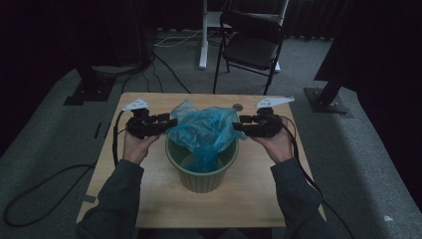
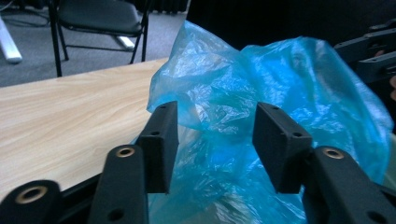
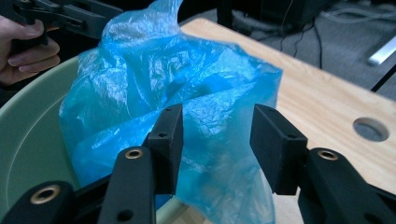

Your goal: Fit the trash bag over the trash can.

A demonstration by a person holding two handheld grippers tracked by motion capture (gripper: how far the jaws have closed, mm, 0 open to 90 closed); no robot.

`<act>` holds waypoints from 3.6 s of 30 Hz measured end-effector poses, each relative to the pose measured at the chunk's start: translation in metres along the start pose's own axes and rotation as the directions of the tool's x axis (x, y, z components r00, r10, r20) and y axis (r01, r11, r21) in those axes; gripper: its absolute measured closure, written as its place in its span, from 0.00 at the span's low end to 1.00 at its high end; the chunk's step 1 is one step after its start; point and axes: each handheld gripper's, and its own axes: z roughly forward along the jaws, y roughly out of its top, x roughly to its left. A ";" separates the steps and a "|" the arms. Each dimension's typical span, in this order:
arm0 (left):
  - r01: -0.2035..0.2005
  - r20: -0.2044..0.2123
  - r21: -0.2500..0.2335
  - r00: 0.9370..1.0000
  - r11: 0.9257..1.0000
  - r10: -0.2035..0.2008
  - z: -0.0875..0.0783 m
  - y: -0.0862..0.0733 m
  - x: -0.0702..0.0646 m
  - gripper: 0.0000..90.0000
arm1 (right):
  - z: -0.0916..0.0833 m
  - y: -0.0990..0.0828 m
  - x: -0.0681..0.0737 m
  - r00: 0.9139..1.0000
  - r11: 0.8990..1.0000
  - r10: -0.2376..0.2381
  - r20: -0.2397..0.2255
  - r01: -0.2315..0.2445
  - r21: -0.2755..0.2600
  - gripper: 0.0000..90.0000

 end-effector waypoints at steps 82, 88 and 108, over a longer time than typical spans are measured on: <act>-0.058 -0.002 0.006 0.998 0.998 0.058 -0.042 -0.083 -0.031 0.98 | -0.016 -0.067 0.039 0.980 0.994 -0.069 -0.188 0.083 0.067 1.00; -0.063 0.006 0.017 0.998 0.998 0.063 -0.044 -0.088 -0.032 0.98 | -0.014 -0.069 0.041 0.976 0.993 -0.072 -0.203 0.090 0.081 1.00; -0.069 -0.018 0.036 0.997 0.997 0.070 -0.053 -0.092 -0.033 0.92 | -0.015 -0.074 0.040 0.978 0.986 -0.082 -0.192 0.108 0.130 0.96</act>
